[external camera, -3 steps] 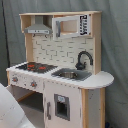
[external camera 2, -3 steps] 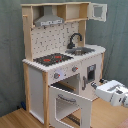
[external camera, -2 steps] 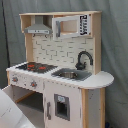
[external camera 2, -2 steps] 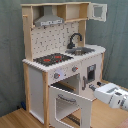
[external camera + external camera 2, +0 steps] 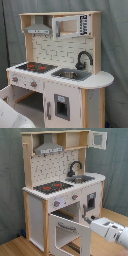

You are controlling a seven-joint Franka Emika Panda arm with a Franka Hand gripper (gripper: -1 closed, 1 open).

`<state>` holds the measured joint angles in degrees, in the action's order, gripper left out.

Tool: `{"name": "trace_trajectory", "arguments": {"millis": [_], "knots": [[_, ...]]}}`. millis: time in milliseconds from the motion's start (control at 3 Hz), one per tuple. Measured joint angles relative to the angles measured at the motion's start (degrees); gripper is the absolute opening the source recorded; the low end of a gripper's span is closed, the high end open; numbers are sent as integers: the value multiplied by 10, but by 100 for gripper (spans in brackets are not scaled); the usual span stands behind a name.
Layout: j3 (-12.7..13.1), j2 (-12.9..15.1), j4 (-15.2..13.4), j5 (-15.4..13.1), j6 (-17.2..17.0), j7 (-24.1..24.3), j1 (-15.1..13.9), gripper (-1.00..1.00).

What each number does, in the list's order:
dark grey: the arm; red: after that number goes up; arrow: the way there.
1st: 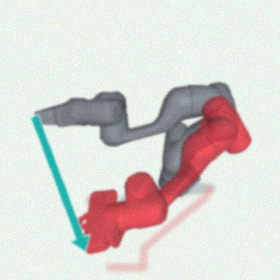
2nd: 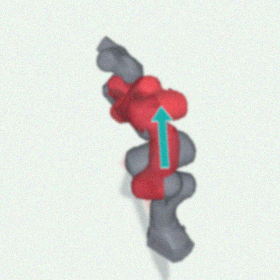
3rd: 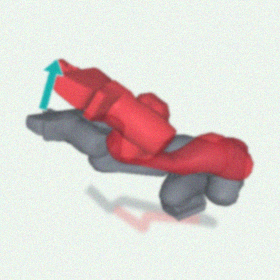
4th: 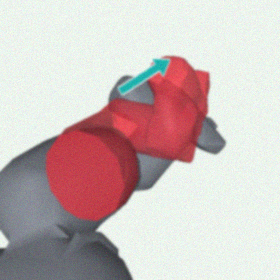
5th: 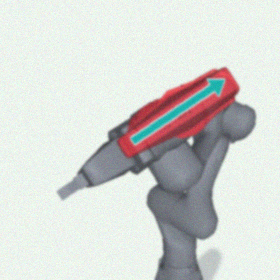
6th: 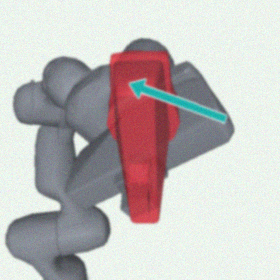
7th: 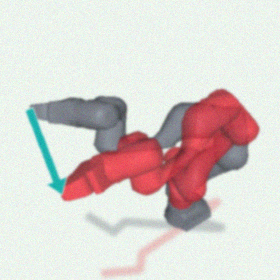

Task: Play with the kitchen

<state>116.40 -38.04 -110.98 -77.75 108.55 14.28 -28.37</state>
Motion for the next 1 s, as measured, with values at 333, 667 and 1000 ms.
{"name": "trace_trajectory", "arguments": {"millis": [333, 667, 1000], "knots": [[14, -26, 22, 5, 7, 40, -23, 100], [29, -50, 43, 11, 8, 83, -45, 100], [45, -73, 67, 17, 7, 126, -66, 100]]}}
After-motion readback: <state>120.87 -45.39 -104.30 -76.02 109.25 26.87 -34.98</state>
